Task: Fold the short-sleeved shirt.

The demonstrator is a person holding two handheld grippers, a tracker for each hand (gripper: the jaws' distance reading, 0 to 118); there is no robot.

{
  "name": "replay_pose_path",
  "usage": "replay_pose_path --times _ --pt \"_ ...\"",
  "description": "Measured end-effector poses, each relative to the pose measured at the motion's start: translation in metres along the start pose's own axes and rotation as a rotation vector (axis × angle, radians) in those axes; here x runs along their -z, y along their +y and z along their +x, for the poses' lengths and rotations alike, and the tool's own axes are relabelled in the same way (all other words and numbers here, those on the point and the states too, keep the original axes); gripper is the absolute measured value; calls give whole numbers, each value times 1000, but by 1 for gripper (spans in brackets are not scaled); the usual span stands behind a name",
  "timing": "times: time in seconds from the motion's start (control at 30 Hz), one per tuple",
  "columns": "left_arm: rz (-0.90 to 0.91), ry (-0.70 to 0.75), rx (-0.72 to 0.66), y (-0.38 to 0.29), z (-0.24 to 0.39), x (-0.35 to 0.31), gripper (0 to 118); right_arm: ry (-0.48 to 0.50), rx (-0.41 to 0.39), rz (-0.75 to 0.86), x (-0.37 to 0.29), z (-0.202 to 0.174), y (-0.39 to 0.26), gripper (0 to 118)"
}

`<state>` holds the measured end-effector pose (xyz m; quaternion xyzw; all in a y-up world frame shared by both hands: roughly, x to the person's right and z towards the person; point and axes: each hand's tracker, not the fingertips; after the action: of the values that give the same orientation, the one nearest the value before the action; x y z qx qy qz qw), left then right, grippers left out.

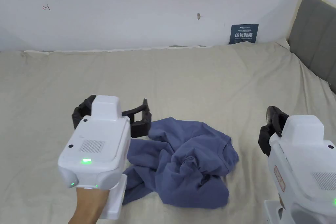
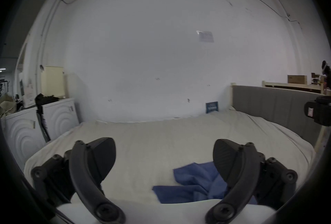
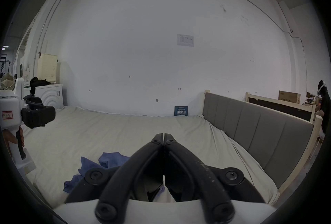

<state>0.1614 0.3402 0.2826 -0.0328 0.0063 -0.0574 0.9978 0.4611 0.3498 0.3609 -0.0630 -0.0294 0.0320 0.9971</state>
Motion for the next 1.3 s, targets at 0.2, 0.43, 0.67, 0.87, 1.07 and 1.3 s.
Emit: replay_pose_path --times 0.2,0.43,0.67,0.87,1.07,1.3 --pt "-24 11 -27 -7 -53 -19 5 15 -8 22 -3 -6 5 3" --pt "-177 -19 -100 -17 -64 -15 0 22 -8 21 -5 -9 5 3" --pt "-593 -78 -191 -64 -65 18 0 25 -15 -10 -3 -8 -6 3" --pt "-809 -144 -255 -134 -60 35 11 26 -21 -53 5 -7 -18 3" --pt "-871 -94 -281 -174 -47 45 104 23 -20 -105 19 -4 -33 3" --pt "-950 -17 -162 -205 -26 58 46 28 -13 -185 46 -1 -52 4"
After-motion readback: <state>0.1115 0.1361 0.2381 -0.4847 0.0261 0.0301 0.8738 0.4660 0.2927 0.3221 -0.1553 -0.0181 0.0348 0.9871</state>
